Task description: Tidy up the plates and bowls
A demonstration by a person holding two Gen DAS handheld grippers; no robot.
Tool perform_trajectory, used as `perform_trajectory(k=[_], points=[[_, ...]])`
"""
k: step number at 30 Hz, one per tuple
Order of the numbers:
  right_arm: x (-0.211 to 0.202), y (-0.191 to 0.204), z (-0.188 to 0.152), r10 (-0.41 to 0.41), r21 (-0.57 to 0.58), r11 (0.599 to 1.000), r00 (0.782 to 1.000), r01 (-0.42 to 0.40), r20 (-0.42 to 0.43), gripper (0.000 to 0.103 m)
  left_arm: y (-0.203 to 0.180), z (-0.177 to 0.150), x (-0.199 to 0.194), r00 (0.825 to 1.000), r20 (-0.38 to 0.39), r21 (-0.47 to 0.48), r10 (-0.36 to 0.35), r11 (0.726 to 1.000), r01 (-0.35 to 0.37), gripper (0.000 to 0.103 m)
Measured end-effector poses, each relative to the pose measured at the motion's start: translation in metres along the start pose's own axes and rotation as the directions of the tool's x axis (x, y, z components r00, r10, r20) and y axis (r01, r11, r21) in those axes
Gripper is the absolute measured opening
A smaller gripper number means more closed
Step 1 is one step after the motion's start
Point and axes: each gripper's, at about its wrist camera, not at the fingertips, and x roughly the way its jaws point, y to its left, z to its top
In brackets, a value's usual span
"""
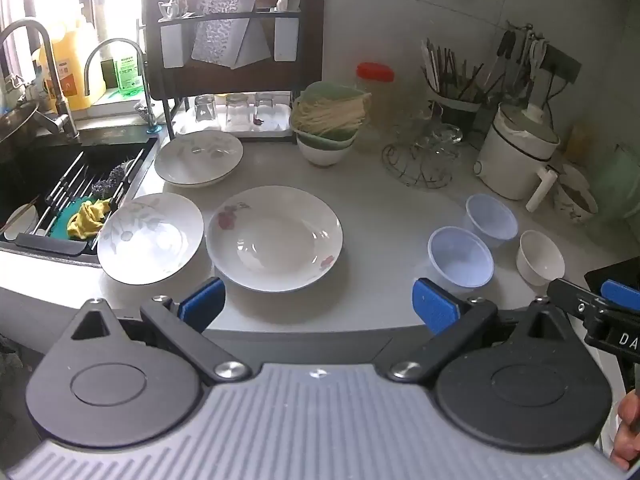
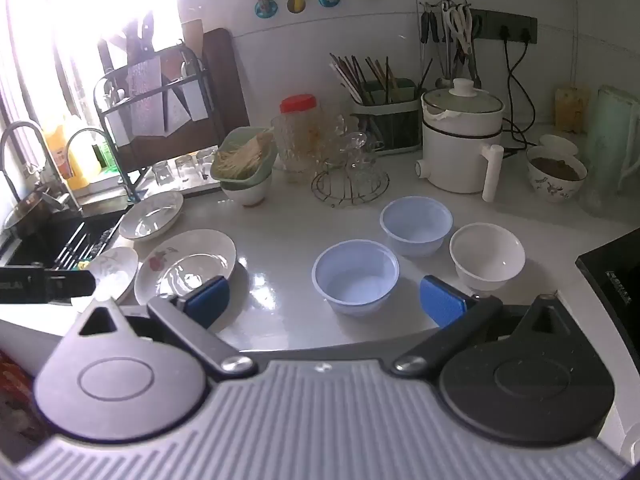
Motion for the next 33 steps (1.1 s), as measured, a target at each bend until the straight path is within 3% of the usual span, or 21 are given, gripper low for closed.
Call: perform_trajectory(k=[14, 25, 33], points=[[0.006, 0.008, -0.006, 0.005, -0.013, 1.0, 1.0, -0.005, -0.007, 0.103, 0.004, 0.001, 0.009, 0.999, -0.02, -0.004, 0.037, 0.999, -0.037, 0.101], [0.004, 0.015, -0.005, -0.001, -0.01, 1.0, 1.0, 0.001, -0.022, 0.103, -0.002, -0.003, 0.011, 0.998, -0.04, 0.056, 0.043, 0.998, -0.04, 0.101], [0.002, 0.012, -0.008, -0.002, 0.006, 1.0, 0.999, 0.002, -0.036, 0.103, 0.002, -0.002, 0.008, 0.998, -0.038, 0.035, 0.04, 0.999, -0.039, 0.101]])
